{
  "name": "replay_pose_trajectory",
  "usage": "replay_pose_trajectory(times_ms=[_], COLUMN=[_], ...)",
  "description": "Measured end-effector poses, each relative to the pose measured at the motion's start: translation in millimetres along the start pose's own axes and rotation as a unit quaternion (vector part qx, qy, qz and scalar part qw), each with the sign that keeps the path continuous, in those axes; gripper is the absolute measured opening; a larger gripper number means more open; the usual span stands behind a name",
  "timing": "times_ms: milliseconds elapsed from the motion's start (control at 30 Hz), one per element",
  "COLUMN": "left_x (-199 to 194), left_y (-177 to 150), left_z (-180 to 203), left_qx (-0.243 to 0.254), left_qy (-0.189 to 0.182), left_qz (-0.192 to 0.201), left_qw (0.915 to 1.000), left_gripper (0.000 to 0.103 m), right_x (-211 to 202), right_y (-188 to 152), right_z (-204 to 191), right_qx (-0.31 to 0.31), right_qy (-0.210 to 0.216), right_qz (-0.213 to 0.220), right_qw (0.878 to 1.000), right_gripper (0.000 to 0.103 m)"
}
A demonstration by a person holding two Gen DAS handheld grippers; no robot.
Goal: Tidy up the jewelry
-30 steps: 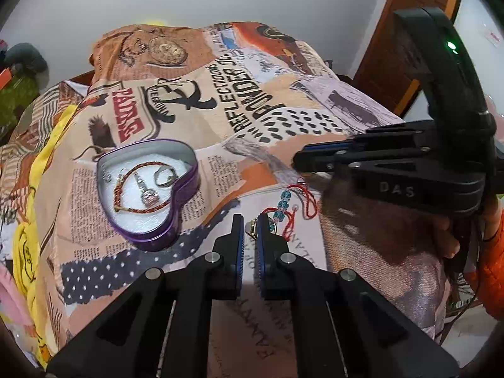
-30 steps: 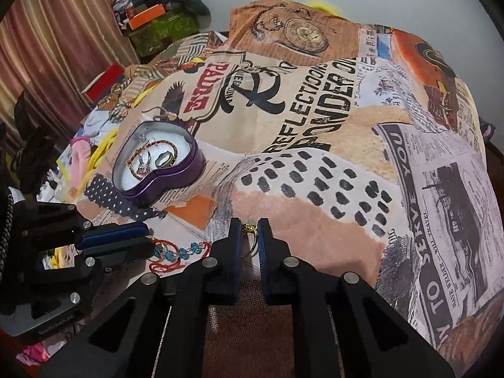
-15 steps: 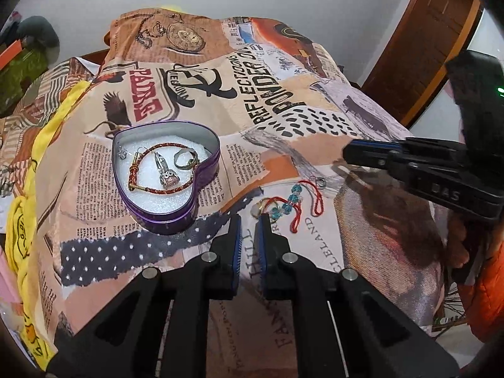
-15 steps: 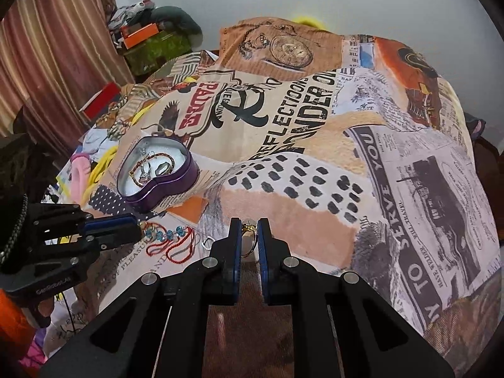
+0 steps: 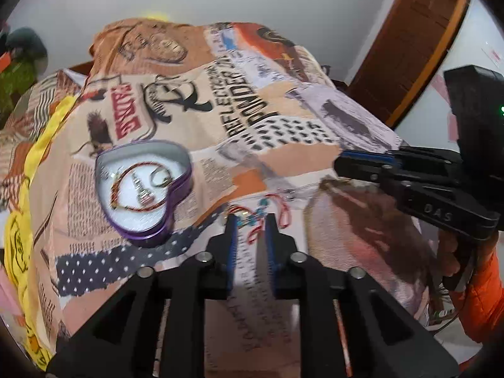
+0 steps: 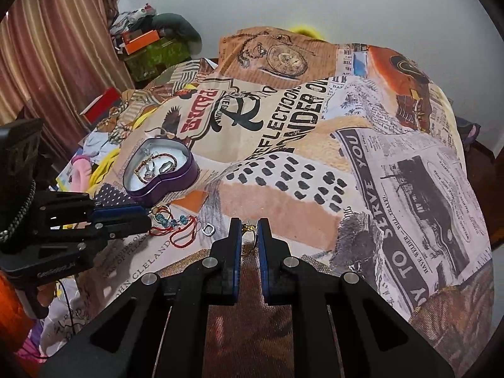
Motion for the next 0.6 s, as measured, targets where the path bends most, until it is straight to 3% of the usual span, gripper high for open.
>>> replay_pose_trajectory(times_ms=[433,467,567,600], left_x=[34.5,36.4,39.3,38.9], left_y=[12.9,13.0,14.7,15.2], left_z=[23.8,24.7,28.4,29.4], left_qx=[0.032,0.032,0.037,0.038], left_qy=[-0.003,-0.007,-0.006,-0.004], left_qz=[-0.019,-0.019,-0.019,-0.018], left_qw=[0.9993,0.9993,0.9991,0.9991], left_gripper=[0.024,0.023,0.004,0.003], right_x=[-7.4,-8.0,-9.3,-9.3], right_y=[-4.1,-4.7,-5.6,-6.2], right_z=[8.1,9.4,11.5,11.9], right_qx=[0.007,0.009,0.013,0.013], right_qy=[-0.004,-0.004,-0.003,-0.003], right_qz=[0.009,0.01,0.011,0.011], right_qw=[1.0,1.0,1.0,1.0], right_gripper=[0.009,0.009,0.009,0.009])
Point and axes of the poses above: each gripper's, at about its wrist camera, not at the fingertips, and x roughly the way its jaws point, z to its right, y to its top, the point moved 2 cm from there along x, roughly the way its jaws point, and after that the axes turned 15 degrees about x, right-handed, at the moved point
